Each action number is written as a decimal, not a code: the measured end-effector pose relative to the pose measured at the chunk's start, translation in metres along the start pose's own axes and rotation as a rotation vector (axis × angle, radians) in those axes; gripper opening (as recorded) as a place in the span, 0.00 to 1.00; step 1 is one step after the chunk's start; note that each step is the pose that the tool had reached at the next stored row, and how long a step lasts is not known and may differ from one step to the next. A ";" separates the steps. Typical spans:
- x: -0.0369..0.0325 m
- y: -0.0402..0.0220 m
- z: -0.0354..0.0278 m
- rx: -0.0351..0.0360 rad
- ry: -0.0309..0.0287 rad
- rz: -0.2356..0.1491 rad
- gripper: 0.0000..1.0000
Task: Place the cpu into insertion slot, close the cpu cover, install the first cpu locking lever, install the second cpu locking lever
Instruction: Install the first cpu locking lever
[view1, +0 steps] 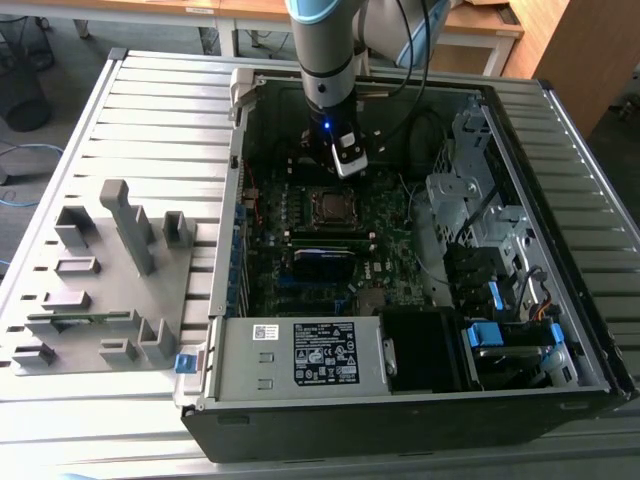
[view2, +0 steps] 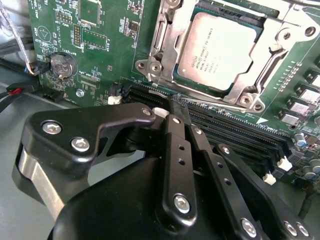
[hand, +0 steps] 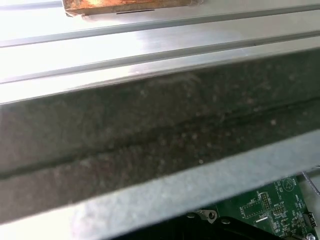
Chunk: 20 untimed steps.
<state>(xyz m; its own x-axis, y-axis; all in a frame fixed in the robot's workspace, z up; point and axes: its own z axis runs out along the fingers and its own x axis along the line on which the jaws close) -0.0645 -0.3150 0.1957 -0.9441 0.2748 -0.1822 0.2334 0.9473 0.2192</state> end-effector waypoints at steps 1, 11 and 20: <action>0.0002 -0.0001 0.0002 -0.0002 -0.0003 0.000 0.10; 0.0013 -0.0006 0.0014 0.0015 -0.0037 -0.001 0.10; 0.0012 -0.0005 0.0008 0.0053 -0.0045 -0.002 0.10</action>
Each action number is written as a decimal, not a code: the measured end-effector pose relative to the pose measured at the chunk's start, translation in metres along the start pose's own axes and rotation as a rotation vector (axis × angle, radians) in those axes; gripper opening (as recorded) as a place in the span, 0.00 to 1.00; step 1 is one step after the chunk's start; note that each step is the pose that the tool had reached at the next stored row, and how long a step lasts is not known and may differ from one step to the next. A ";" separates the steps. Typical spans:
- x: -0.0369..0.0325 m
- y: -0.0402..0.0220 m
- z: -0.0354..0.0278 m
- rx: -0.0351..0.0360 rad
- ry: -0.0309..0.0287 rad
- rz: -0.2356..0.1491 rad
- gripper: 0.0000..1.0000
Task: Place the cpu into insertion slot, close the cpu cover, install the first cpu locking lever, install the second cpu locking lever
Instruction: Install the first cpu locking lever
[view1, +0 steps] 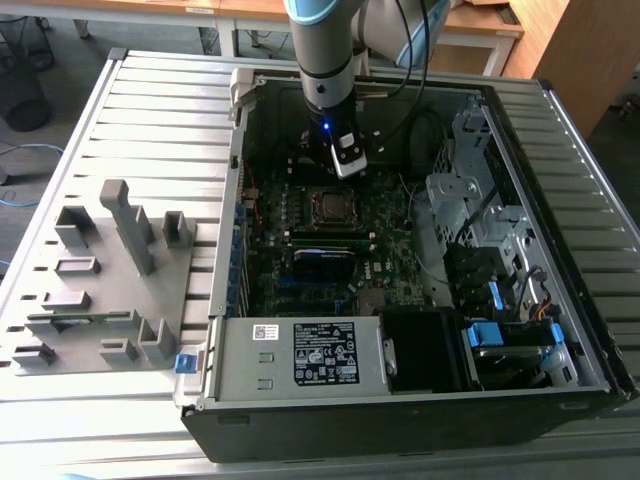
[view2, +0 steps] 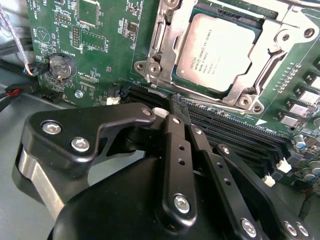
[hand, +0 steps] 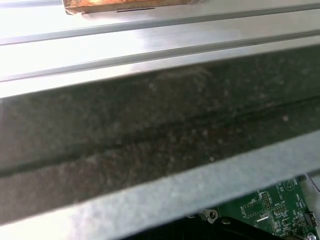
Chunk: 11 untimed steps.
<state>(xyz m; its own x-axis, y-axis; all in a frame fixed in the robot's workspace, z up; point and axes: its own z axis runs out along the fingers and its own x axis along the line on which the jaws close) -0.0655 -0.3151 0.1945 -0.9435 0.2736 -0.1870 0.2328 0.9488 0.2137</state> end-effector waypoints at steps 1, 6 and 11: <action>0.0000 0.0000 0.0000 0.0006 0.0000 0.000 0.10; 0.0000 -0.0001 0.0000 0.0017 -0.0004 0.000 0.10; -0.0003 -0.0011 0.0000 0.0025 -0.0006 -0.001 0.10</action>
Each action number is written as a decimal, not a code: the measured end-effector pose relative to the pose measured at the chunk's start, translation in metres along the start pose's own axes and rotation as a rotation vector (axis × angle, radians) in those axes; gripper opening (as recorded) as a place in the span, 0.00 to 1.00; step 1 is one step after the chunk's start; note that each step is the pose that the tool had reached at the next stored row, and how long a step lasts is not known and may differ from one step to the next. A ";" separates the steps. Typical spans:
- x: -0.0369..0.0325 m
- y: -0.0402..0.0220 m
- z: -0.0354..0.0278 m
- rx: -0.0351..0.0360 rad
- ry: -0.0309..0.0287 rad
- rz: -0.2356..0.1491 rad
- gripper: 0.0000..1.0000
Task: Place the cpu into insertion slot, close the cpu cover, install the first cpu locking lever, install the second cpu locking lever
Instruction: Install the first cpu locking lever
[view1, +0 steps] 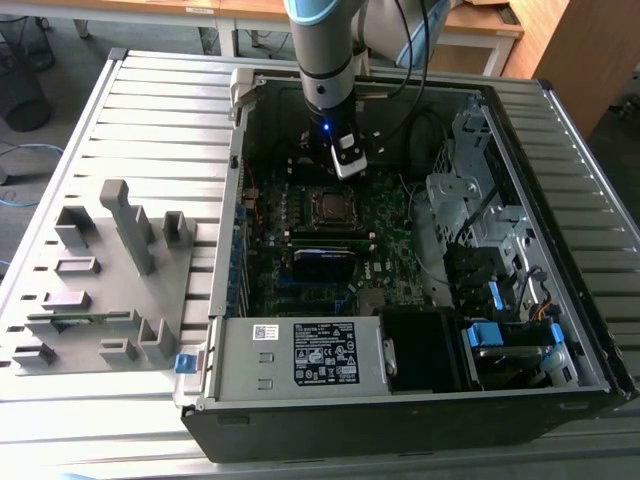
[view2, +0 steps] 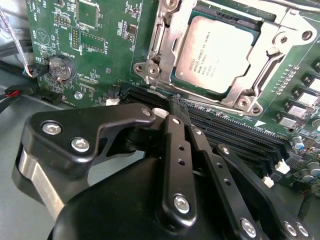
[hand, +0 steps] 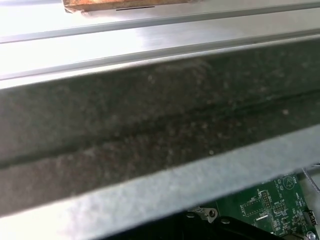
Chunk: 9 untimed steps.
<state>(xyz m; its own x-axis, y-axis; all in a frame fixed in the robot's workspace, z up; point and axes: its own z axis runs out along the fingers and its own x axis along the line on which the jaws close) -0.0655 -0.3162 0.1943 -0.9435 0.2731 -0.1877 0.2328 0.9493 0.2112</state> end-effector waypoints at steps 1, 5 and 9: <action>-0.0001 -0.0003 -0.0001 0.0002 0.0000 0.000 0.10; -0.0005 -0.0015 -0.0002 0.0020 -0.0005 -0.001 0.10; -0.0007 -0.0026 -0.0002 0.0030 -0.0009 -0.001 0.10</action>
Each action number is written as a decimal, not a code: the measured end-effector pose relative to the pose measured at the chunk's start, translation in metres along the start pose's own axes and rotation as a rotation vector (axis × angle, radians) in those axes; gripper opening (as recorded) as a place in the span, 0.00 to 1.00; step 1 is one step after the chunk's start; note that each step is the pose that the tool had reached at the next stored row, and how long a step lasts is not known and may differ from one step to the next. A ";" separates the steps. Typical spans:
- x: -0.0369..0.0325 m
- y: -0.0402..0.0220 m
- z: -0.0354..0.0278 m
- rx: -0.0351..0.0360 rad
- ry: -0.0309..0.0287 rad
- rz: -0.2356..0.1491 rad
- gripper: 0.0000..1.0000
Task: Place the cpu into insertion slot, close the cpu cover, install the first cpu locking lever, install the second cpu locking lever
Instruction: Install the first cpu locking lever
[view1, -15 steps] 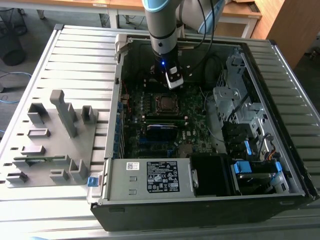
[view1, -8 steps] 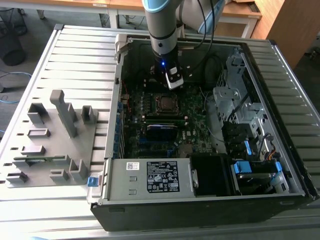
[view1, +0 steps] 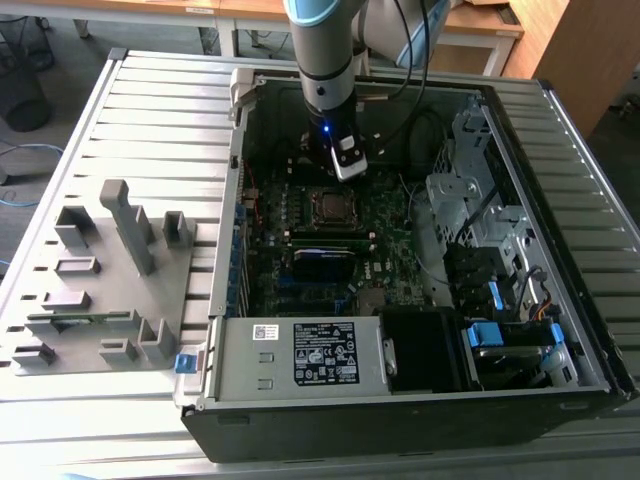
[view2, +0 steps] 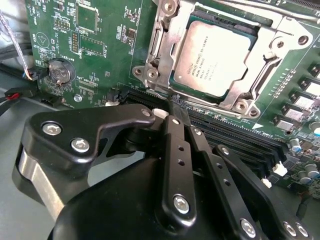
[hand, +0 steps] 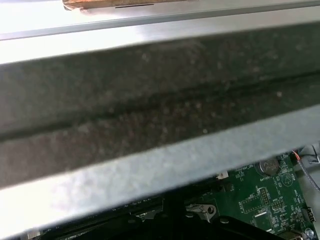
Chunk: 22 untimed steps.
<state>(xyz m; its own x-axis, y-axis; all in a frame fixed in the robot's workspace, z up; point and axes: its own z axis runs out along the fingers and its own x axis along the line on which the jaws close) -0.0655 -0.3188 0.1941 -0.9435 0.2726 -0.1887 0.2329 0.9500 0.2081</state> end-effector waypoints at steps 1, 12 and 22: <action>0.0000 -0.0002 0.0001 0.0002 0.0000 0.000 0.10; -0.0014 -0.0007 0.0013 0.0007 0.0002 0.000 0.10; -0.0073 0.0008 0.0029 -0.0008 0.0001 0.000 0.10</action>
<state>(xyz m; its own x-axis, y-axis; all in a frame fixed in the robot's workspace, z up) -0.0578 -0.3196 0.1928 -0.9435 0.2727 -0.1885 0.2328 0.9498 0.2089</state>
